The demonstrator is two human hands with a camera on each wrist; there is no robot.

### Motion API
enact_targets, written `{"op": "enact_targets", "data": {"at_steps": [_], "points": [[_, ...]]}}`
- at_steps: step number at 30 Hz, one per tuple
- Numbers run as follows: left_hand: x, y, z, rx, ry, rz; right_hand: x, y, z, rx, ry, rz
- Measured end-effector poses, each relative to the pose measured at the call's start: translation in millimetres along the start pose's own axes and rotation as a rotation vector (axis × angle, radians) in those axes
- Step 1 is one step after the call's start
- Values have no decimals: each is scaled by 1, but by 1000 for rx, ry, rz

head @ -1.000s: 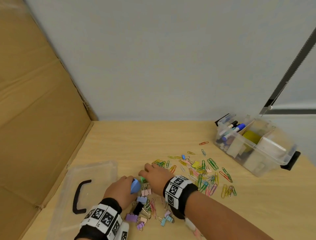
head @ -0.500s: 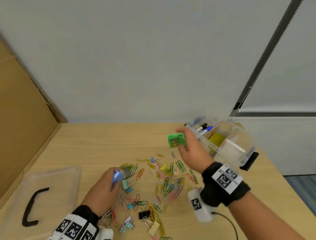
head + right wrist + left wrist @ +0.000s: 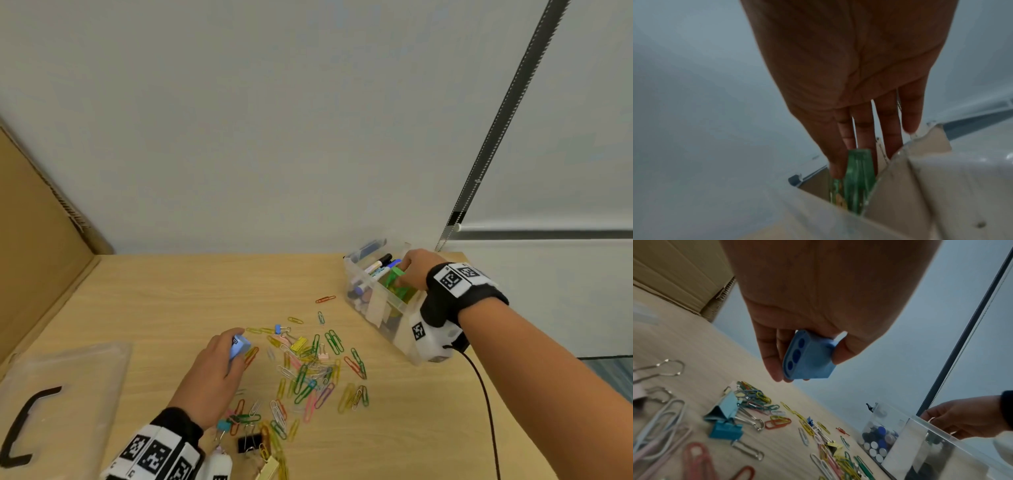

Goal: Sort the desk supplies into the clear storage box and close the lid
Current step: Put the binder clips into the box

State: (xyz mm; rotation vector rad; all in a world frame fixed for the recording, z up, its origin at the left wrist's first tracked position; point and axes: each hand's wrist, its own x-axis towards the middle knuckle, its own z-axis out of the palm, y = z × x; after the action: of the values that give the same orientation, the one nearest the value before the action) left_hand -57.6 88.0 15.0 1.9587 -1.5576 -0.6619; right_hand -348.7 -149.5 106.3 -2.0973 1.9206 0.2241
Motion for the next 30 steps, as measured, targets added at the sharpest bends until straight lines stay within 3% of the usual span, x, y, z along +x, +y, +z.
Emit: {"op": "enact_targets", "data": {"at_steps": [8, 11, 15, 19, 22, 24, 26, 28, 30], "points": [[-9, -1, 5, 7, -74, -8, 74, 17, 30, -247, -134, 22], [-13, 0, 8, 9, -90, 7, 63, 12, 27, -274, -125, 17], [-17, 18, 12, -25, -130, 70, 3, -3, 5, -80, 26, -24], [-14, 56, 26, -49, -96, 199, -50, 2, -2, 361, 110, -253], [0, 97, 41, -11, -7, 303, -77, 6, 4, 565, -144, -425], [13, 127, 54, 10, 60, 369, -86, 8, 12, 756, -376, -444], [28, 156, 67, 27, 107, 418, -90, 14, 14, 902, -476, -458], [42, 181, 79, 47, 125, 455, -87, 25, 8, 955, -414, -486], [60, 199, 89, 84, 112, 448, -75, 40, -3, 861, -194, -483]]}}
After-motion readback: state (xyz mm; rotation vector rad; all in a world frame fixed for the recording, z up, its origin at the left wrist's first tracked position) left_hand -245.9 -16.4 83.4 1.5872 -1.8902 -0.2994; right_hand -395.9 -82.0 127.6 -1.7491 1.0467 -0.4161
